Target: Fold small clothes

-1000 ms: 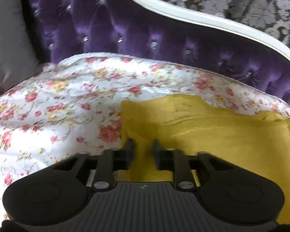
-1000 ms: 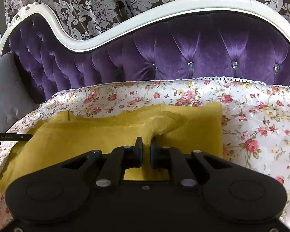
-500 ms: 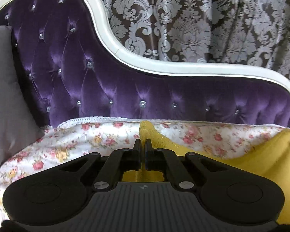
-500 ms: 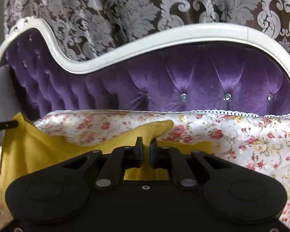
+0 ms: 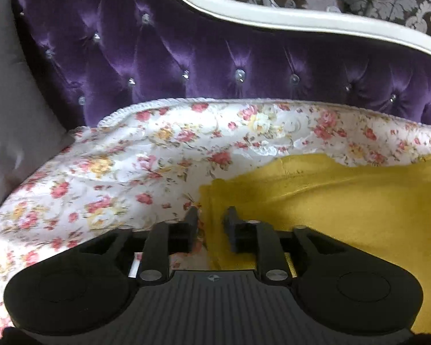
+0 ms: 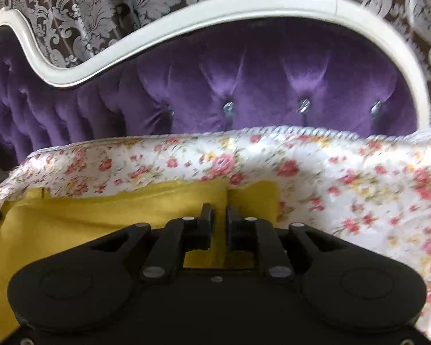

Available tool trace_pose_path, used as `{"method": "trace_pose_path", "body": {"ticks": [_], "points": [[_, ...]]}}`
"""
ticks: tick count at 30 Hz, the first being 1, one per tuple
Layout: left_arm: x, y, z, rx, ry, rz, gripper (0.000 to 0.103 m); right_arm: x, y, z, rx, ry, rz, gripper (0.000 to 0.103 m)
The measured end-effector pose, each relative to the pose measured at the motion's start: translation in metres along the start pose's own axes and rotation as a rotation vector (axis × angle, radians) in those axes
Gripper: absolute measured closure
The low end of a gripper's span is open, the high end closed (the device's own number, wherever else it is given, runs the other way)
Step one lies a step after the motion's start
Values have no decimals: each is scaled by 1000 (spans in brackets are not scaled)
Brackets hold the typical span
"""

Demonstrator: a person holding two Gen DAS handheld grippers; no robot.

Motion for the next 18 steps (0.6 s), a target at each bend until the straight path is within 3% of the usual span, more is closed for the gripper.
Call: {"method": "trace_pose_path", "body": {"ticks": [2,5,9,13,15,18], "points": [[-17,-5,-1,0,-7,-47,72,-11,-4,2,-2,-16,-32,79],[-44,-12,-11,0,3,-109,53,-23,-8,10,-23,-61,-43,79],[-68,-9,-46,23,146,-151,43,-33,-1,40,-88,-159,-18,79],[-64,14,-87,120,264,-86,41,-37,19,82,-195,-247,33,79],[-58,31,-104,199,257,-54,36,-35,31,101,-242,-285,72,79],[-57,42,-112,245,217,-98,29,-26,51,126,-307,-329,137,79]]}}
Point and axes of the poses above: each gripper's, at about its wrist camera, not at the fingertips, and x roughly the way its jaws point, z to its left, y to its underside, the point moved 4 cm from there along x, roughly the way its jaws point, and after that the axes turned 14 degrees about x, right-handed, at the moved point
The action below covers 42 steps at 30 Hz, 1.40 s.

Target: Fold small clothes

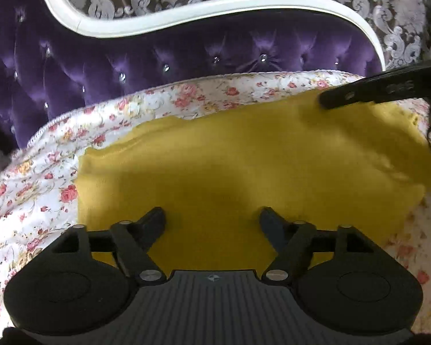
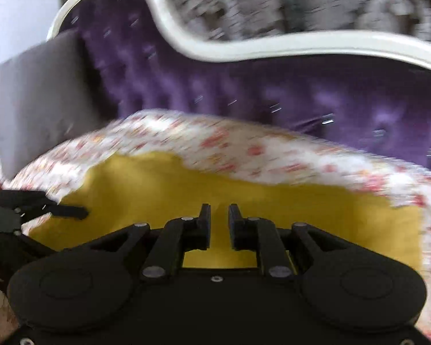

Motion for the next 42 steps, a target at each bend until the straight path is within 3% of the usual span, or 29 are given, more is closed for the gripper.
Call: {"method": "trace_pose_path", "body": {"ticks": [3,5,9,11,14,17,19,21,23,24,28,33,36,42], "points": [[1,1,2,-38,11,-4,28,25,7,12,-41,2,46,75],[0,0,3,-45,16,-3,27,41,5,4,-25,51,61,76],[-9,3,1,-77,25,3,24,55,-14,-28,58,154,29,86],[-9,6,3,-104,32,1,24,56,-23,-45,84,232,15,73],[-11,5,2,-104,25,4,24,46,-29,-73,132,318,6,73],[-12,4,3,-112,30,16,24,12,-33,-96,244,300,-50,64],[-13,-3,8,-129,45,30,24,-11,-32,-106,281,280,-82,64],[-18,-17,14,-151,69,1,24,-35,-29,-116,311,246,-109,59],[-19,-33,17,-151,76,-22,24,-54,-24,-128,364,212,-122,41],[-18,-42,18,-147,72,-33,24,-59,-22,-135,395,195,-118,37],[5,-74,19,-133,71,-38,24,-72,-3,-156,501,127,-82,35],[51,-83,9,-129,85,38,24,-72,20,-165,539,74,-37,30],[66,-77,2,-107,55,52,18,-74,25,-166,534,55,-47,29],[64,-77,5,-137,53,48,18,-86,26,-165,551,-34,-115,29]]}}
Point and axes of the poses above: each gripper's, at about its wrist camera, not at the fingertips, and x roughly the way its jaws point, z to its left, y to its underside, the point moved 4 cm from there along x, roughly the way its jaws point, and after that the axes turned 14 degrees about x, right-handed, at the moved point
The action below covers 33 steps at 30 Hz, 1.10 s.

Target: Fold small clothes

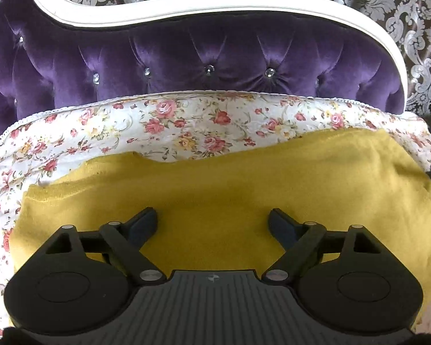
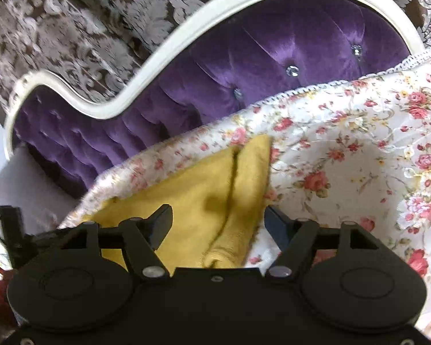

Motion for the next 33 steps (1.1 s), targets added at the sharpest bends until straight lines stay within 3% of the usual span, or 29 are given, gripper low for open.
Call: {"method": "trace_pose_path", "body": {"ticks": [5,10,18,22,24,25,27,30,33], "points": [[2,-2,0,-2,1,0,18,1,16,4,-13,-6,69,29],[2,-2,1,-4,4,2,18,-7,26,7,0,-27,83,29],[3,-3,1,-15,4,0,17,24,10,-1,119,-110,100,31],[4,-5,3,-26,15,0,17,39,6,0,115,-84,99,48],[-1,-5,5,-48,23,0,17,37,6,1,80,-35,96,72],[-6,-4,5,-66,26,1,17,34,6,-2,90,-33,108,80],[-19,-2,2,-102,34,-7,17,28,5,-6,131,-41,111,80],[-40,7,-2,-118,47,-19,17,21,7,1,97,-26,101,80],[-48,21,-5,-142,51,28,17,24,8,9,85,-16,105,80]]}}
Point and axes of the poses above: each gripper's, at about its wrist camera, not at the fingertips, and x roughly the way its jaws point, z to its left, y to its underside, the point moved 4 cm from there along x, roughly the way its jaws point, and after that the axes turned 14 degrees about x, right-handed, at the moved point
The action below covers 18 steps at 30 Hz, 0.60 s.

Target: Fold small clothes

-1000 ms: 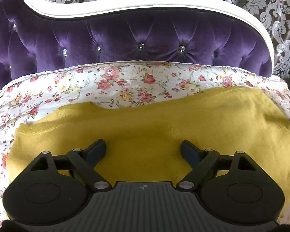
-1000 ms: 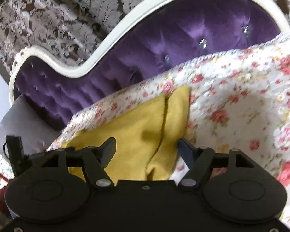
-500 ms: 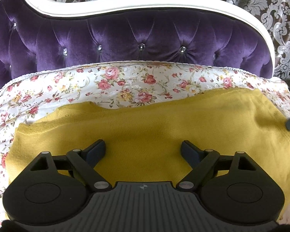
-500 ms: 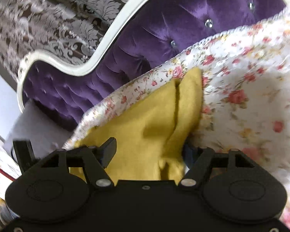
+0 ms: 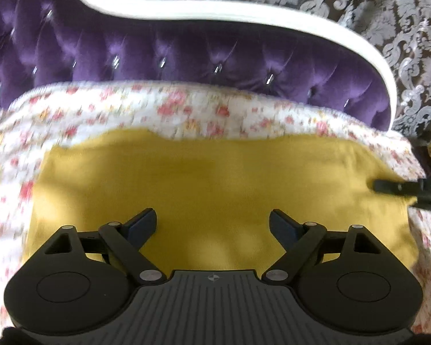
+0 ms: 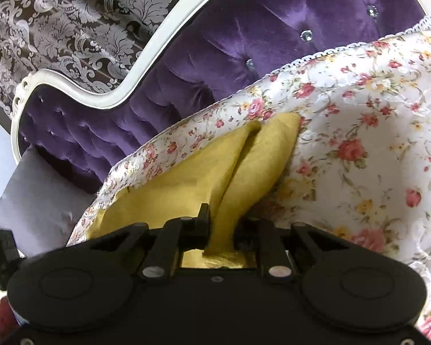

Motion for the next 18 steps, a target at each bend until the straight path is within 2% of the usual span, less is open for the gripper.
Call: {"method": "trace_pose_path", "body": {"ticks": [8,12,15,17,18], "points": [[7,10,-13,98,-96,48,17,11,5,1,-10,65,22,75],[8,12,-17,97,-123,51,16,11,7,-3,1,57,22,74],[7,13,-18,84,-133,51,15,12,9,-1,-3,41,31,65],[7,14,-19,77,-136,51,12,12,10,2,-1,13,42,48],[7,14,-20,71,-129,55,8,13,10,5,-1,-5,50,44]]}}
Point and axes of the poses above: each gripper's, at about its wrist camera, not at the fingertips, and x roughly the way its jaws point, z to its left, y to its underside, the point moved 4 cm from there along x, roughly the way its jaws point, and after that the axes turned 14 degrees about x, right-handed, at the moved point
